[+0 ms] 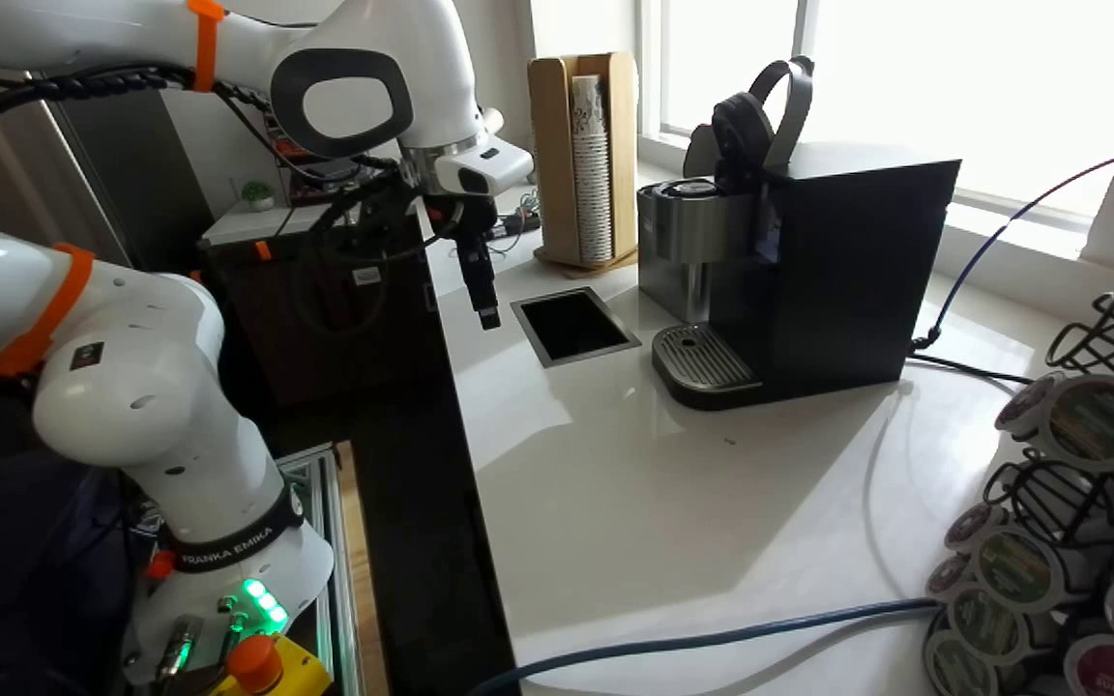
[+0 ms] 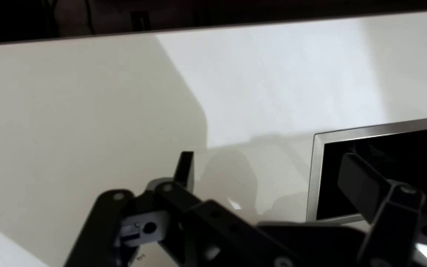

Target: Remove the coffee pod from the coffeemaker and place it in the silver bin then close the bin.

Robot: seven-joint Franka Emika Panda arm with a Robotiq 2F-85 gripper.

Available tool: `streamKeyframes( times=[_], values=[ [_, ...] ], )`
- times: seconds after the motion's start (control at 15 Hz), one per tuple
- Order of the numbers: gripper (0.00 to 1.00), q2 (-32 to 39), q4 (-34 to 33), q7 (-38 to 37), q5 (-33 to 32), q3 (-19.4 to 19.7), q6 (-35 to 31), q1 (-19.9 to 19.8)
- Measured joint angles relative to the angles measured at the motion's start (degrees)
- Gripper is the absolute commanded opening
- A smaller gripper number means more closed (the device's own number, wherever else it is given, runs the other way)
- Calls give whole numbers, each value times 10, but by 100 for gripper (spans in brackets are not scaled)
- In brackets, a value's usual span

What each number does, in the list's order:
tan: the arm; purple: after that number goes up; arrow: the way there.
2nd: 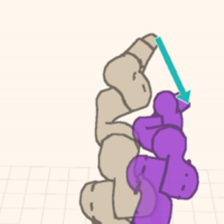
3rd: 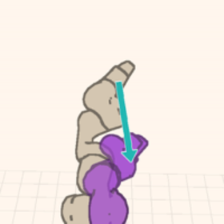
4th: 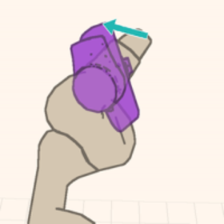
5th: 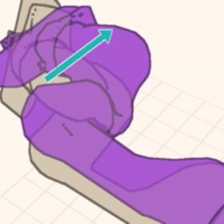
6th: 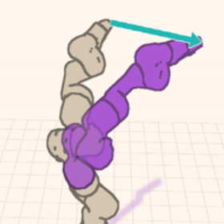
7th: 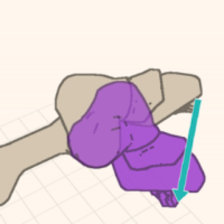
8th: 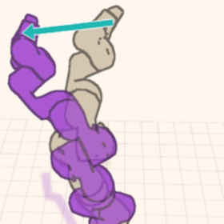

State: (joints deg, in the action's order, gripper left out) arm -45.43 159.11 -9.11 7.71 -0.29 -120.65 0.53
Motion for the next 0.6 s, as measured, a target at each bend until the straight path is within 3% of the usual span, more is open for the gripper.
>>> streamKeyframes(
  times=[0.13, 0.6],
  values=[
    [100, 0, -7, -1, -7, -2, -2, -6],
    [100, 24, -110, 2, -134, -14, -9, -78]
  ],
)
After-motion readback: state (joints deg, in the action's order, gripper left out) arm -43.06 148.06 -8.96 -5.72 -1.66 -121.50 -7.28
